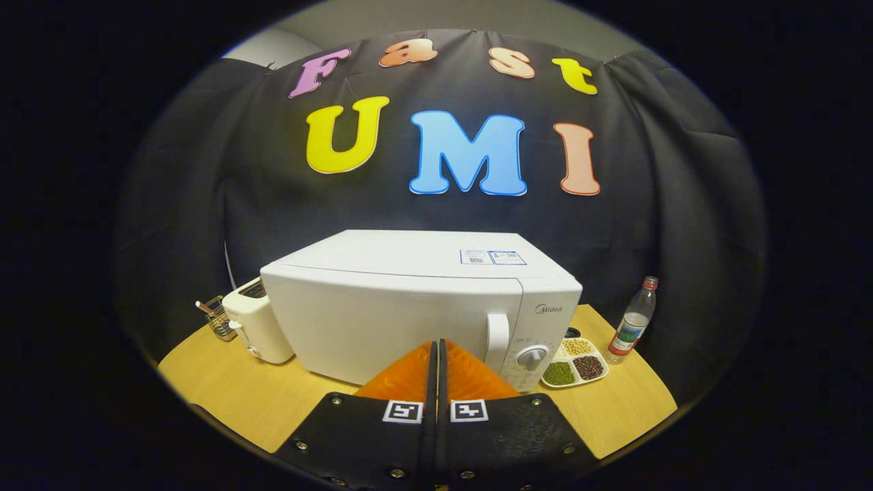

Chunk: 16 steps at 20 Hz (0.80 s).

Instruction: Open the microwave, put the food inside, and close the microwave door.

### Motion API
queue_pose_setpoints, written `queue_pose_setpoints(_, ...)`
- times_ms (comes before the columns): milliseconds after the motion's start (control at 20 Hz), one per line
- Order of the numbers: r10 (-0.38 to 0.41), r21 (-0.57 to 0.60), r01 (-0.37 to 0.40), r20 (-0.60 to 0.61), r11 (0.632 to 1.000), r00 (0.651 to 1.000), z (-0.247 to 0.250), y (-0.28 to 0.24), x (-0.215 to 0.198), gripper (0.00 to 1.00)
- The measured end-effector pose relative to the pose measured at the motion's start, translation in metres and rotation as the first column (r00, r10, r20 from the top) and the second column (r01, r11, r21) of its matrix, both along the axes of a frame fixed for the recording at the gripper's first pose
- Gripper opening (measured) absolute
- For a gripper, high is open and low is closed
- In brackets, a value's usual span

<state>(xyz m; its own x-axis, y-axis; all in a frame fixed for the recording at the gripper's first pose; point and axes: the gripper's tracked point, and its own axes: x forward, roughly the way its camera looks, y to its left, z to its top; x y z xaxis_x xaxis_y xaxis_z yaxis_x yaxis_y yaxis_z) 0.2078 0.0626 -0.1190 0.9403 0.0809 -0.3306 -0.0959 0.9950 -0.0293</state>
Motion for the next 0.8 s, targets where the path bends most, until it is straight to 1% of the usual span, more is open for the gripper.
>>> queue_pose_setpoints(350, 0.01, 0.02, -0.012, 0.067, 1.0, 0.998, 0.031, 0.0, -0.077, 0.01)
queue_pose_setpoints(550, -0.008, 0.017, 0.007, 0.1, 1.0, 0.995, 0.042, -0.001, -0.115, 0.01)
queue_pose_setpoints(650, -0.005, 0.024, 0.002, 0.123, 1.0, 0.992, 0.049, 0.003, -0.131, 0.02)
queue_pose_setpoints(700, 0.0, 0.04, -0.005, 0.129, 0.999, 0.992, 0.051, 0.005, -0.137, 0.12)
queue_pose_setpoints(750, 0.008, 0.065, -0.017, 0.13, 0.998, 0.992, 0.053, 0.011, -0.142, 0.33)
queue_pose_setpoints(800, 0.0, 0.085, -0.011, 0.134, 0.996, 0.991, 0.058, 0.011, -0.146, 0.54)
